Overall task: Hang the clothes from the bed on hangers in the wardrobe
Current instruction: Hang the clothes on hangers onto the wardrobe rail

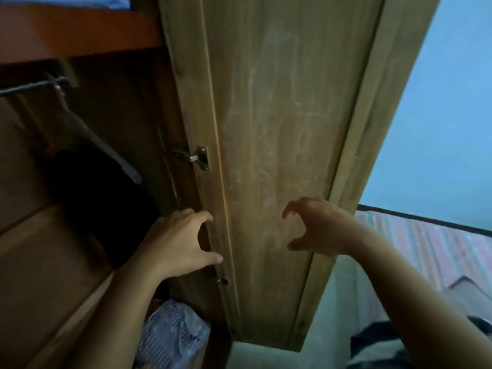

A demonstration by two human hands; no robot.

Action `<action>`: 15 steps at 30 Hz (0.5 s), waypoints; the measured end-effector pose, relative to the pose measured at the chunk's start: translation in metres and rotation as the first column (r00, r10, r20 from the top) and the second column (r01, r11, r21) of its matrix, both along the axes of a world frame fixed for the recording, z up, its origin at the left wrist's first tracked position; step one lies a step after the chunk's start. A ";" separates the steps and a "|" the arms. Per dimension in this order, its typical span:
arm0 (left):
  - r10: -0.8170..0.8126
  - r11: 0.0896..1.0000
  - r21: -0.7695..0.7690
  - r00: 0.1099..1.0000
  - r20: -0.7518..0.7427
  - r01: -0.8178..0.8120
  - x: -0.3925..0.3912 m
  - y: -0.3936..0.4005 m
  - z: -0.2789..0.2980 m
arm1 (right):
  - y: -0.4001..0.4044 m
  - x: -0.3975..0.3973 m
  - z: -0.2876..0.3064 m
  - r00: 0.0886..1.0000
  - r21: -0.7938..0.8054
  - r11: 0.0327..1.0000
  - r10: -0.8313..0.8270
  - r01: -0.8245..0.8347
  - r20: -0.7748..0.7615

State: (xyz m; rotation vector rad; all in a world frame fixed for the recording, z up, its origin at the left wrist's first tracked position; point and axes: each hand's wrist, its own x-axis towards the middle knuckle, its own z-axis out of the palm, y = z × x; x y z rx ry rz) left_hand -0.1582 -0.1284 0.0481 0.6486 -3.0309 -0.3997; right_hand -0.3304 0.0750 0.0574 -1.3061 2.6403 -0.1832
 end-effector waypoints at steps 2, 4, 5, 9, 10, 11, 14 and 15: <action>-0.041 0.999 0.032 0.999 0.029 0.040 -0.012 0.012 -0.006 | 0.021 0.002 -0.007 0.998 0.016 0.998 -0.062 0.062 -0.034; -0.116 0.993 0.041 0.991 0.066 0.113 -0.028 0.027 -0.012 | 0.045 0.004 -0.014 0.991 0.020 0.992 -0.127 0.128 -0.041; -0.152 0.988 0.042 0.985 0.083 0.149 -0.036 0.034 -0.015 | 0.057 0.005 -0.017 0.987 0.013 0.988 -0.154 0.154 -0.037; -0.284 0.957 0.098 0.951 0.119 0.273 -0.063 0.064 -0.030 | 0.107 0.008 -0.026 0.962 0.022 0.962 -0.273 0.272 0.026; -0.307 0.949 0.121 0.943 0.126 0.292 -0.069 0.071 -0.034 | 0.118 0.009 -0.028 0.952 0.023 0.953 -0.303 0.303 0.032; -0.330 0.940 0.139 0.935 0.132 0.312 -0.075 0.079 -0.038 | 0.129 0.010 -0.030 0.941 0.019 0.942 -0.337 0.336 0.032; -0.420 0.905 0.142 0.895 0.150 0.401 -0.093 0.107 -0.050 | 0.162 0.012 -0.038 0.904 0.011 0.904 -0.427 0.427 -0.013; -0.449 0.892 0.130 0.880 0.157 0.432 -0.098 0.117 -0.053 | 0.173 0.013 -0.040 0.892 0.010 0.892 -0.452 0.452 -0.018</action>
